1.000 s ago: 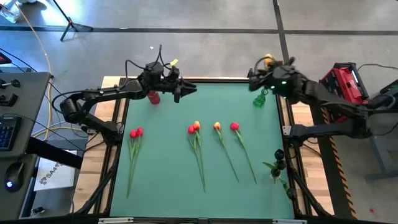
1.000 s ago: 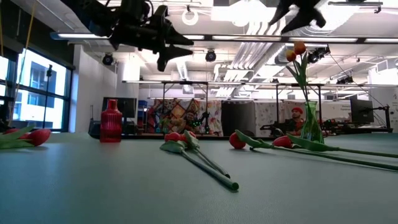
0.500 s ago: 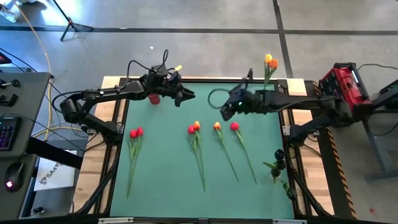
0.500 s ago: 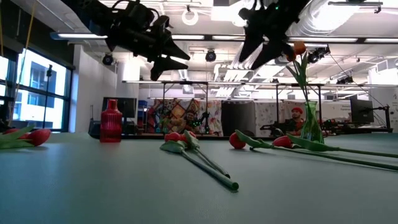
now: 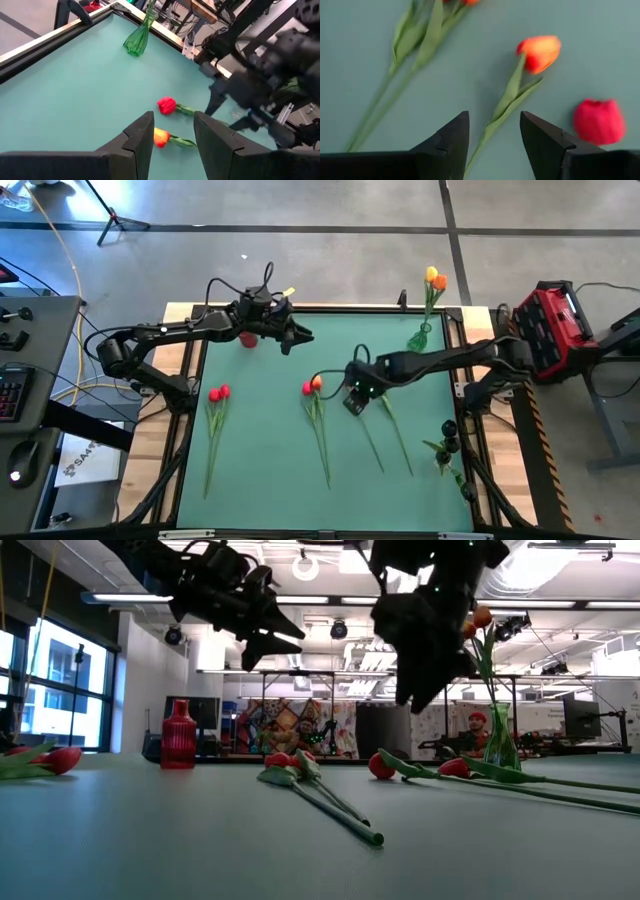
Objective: Sort flowers into vase by color
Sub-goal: Put the right orange tulip into the green flower vase
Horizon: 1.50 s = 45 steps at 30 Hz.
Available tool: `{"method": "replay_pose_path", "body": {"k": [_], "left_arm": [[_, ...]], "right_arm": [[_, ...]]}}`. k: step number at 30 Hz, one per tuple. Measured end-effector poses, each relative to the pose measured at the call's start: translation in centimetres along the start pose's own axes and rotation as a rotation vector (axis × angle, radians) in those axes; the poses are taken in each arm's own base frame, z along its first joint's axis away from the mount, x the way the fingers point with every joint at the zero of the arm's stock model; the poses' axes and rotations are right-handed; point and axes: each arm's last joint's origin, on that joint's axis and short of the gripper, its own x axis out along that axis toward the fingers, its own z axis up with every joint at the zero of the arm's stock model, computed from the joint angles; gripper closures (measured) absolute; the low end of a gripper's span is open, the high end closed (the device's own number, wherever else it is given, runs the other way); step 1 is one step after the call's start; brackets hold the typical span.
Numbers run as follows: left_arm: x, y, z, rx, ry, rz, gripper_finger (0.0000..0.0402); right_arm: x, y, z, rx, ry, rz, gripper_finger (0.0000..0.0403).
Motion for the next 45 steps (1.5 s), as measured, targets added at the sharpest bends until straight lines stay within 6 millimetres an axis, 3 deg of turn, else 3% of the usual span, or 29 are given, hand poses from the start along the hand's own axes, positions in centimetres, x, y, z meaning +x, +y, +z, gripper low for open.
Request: {"method": "replay_pose_path", "body": {"k": [10,17,28,40,45], "left_arm": [[0.0,0.0,-0.2,-0.006,0.014,0.005,0.0276],[0.0,0.1,-0.2,0.001,0.014,0.006,0.0276],[0.0,0.1,-0.3,0.008,0.025,0.009,0.0276],[0.0,0.3,-0.7,0.001,0.059,0.043,0.0276],[0.0,0.3,-1.0,-0.011,0.085,0.048,0.0276]], "right_arm": [[4.5,0.5,-0.1,0.04,0.063,-0.053,0.0241],[6.7,-0.3,0.1,0.035,0.069,-0.144,0.0241],[6.9,-2.2,1.7,0.055,0.064,-0.137,0.0316],[8.3,-3.7,2.2,0.032,0.165,-0.111,0.0332],[7.9,-4.2,2.5,0.032,0.168,-0.101,0.037]]}}
